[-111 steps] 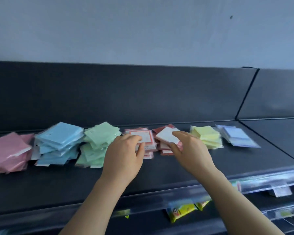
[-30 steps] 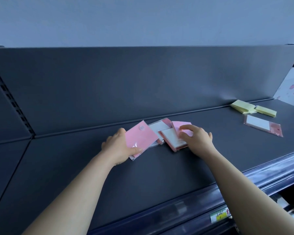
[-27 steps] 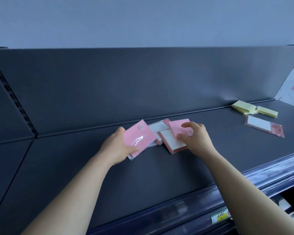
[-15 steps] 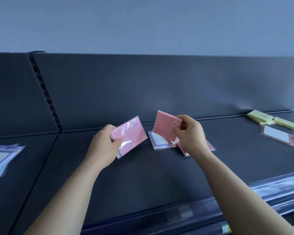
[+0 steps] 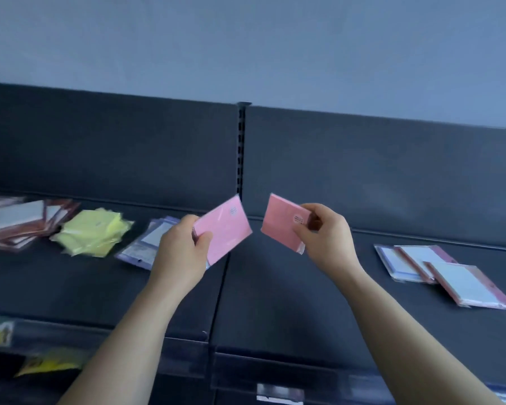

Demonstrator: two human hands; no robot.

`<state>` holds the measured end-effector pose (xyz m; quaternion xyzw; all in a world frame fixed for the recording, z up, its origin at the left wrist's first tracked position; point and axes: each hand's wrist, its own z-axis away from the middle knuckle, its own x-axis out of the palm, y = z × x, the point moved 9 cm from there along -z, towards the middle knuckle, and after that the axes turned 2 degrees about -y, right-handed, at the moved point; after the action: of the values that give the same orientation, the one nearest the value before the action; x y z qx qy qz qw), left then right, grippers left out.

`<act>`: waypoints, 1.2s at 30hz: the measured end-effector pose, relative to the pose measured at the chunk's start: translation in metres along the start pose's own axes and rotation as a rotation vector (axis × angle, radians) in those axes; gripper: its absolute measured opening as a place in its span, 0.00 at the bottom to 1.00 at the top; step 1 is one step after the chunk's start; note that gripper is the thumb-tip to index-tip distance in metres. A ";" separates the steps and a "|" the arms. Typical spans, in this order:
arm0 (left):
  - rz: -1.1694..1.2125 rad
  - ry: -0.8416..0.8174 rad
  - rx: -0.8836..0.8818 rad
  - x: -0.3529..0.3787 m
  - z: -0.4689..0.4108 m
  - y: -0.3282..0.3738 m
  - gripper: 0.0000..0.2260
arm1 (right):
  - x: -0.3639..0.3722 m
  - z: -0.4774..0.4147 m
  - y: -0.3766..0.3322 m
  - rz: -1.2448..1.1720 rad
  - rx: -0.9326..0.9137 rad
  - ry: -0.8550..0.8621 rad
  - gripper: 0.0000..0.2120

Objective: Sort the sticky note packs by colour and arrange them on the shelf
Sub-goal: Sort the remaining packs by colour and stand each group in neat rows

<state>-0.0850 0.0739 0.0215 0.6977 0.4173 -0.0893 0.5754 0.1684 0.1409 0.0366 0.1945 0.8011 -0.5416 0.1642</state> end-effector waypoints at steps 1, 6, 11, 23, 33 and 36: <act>-0.009 0.019 -0.008 -0.016 -0.001 -0.012 0.05 | 0.017 0.001 -0.011 -0.012 -0.007 -0.019 0.09; -0.038 0.092 -0.017 -0.097 -0.005 -0.068 0.04 | 0.102 0.008 -0.072 -0.070 -0.055 -0.099 0.10; -0.096 0.124 -0.033 -0.173 -0.011 -0.124 0.05 | 0.182 0.019 -0.128 -0.122 -0.093 -0.131 0.09; -0.162 0.255 -0.162 -0.313 -0.032 -0.242 0.12 | 0.343 0.023 -0.227 -0.152 -0.163 -0.220 0.08; -0.148 0.526 -0.213 -0.417 -0.053 -0.312 0.15 | 0.460 -0.001 -0.306 -0.230 -0.280 -0.342 0.09; -0.140 0.598 -0.235 -0.455 -0.060 -0.338 0.16 | 0.500 -0.003 -0.331 -0.247 -0.283 -0.380 0.10</act>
<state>-0.6271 -0.0950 0.0699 0.5915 0.6222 0.1287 0.4964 -0.4286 0.0988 0.0670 -0.0349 0.8413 -0.4672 0.2697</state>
